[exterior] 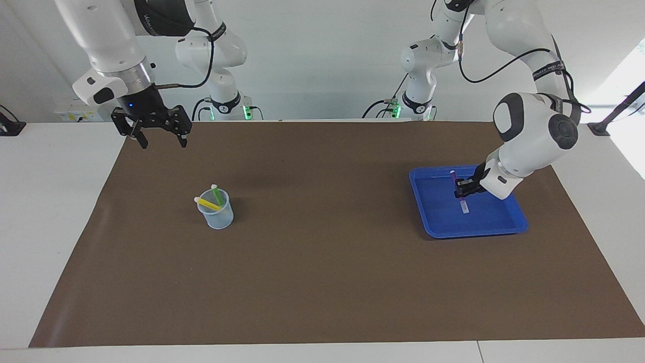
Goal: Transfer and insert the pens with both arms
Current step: 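Lift the purple pen with the left gripper toward the right gripper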
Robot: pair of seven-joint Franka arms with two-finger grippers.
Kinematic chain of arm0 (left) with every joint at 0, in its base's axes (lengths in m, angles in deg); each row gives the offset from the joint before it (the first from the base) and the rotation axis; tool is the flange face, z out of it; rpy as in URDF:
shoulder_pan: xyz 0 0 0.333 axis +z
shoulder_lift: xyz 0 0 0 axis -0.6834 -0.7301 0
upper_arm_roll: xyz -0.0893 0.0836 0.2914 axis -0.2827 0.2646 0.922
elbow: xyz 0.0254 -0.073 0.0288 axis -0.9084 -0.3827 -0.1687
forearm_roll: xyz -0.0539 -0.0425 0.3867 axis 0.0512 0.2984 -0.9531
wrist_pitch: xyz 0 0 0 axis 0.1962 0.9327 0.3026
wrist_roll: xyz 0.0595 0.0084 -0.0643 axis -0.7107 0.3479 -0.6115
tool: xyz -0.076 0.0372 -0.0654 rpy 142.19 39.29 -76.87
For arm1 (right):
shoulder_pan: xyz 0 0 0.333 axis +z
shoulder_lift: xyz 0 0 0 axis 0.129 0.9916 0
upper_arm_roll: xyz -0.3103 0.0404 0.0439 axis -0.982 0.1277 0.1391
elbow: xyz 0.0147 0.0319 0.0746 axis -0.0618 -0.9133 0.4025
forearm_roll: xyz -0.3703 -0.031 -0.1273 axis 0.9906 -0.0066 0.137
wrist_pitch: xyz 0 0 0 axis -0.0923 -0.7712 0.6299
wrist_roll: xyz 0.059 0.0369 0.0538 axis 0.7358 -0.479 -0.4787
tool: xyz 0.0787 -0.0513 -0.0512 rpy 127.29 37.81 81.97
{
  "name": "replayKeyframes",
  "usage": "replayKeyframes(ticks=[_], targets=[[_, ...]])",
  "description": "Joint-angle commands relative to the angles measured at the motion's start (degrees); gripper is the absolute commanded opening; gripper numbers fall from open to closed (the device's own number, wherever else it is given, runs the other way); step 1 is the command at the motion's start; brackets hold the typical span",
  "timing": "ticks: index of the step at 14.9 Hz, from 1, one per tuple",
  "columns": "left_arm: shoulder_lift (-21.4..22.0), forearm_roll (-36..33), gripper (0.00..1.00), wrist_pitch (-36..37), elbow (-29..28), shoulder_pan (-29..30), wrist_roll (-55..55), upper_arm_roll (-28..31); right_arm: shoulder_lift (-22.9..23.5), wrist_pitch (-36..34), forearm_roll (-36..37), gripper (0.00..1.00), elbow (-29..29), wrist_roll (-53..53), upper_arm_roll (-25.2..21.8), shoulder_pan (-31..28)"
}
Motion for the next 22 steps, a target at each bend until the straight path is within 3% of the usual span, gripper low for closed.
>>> replayKeyframes(ticks=[1,4,6,8,10,15,22], targets=[[0.23,7.5,0.0,6.71,5.78,-0.3,-16.86,-0.55,0.55,-1.51,1.31,0.97,1.08,1.19,0.46,-0.33],[2.42,15.5,0.0,6.64,6.06,-0.65,-38.67,-3.35,0.55,-1.07,0.26,0.97,1.17,2.67,1.08,-0.24],[3.48,21.22,0.0,6.29,5.54,-0.65,-50.82,-4.76,0.9,-0.46,-4.98,1.0,2.04,7.41,4.4,-0.24],[4.79,27.63,0.0,6.03,5.01,-0.74,-56.21,-5.64,0.9,2.17,-11.23,1.0,2.05,10.93,5.64,0.02],[6.03,33.79,0.0,2.88,2.65,-1.7,-62.8,-6.43,0.99,4.55,-13.53,1.0,2.14,16.02,10.2,0.03],[12.17,48.55,0.0,-5.03,-8.15,-6.35,-66.17,-6.61,1.52,13.5,-26.17,1.0,2.14,28.5,17.5,0.29],[18.95,60.61,0.0,-22.08,-18.28,-16.72,-73.02,-6.61,4.5,20.11,-26.38,1.0,1.78,33.45,23.75,0.47]])
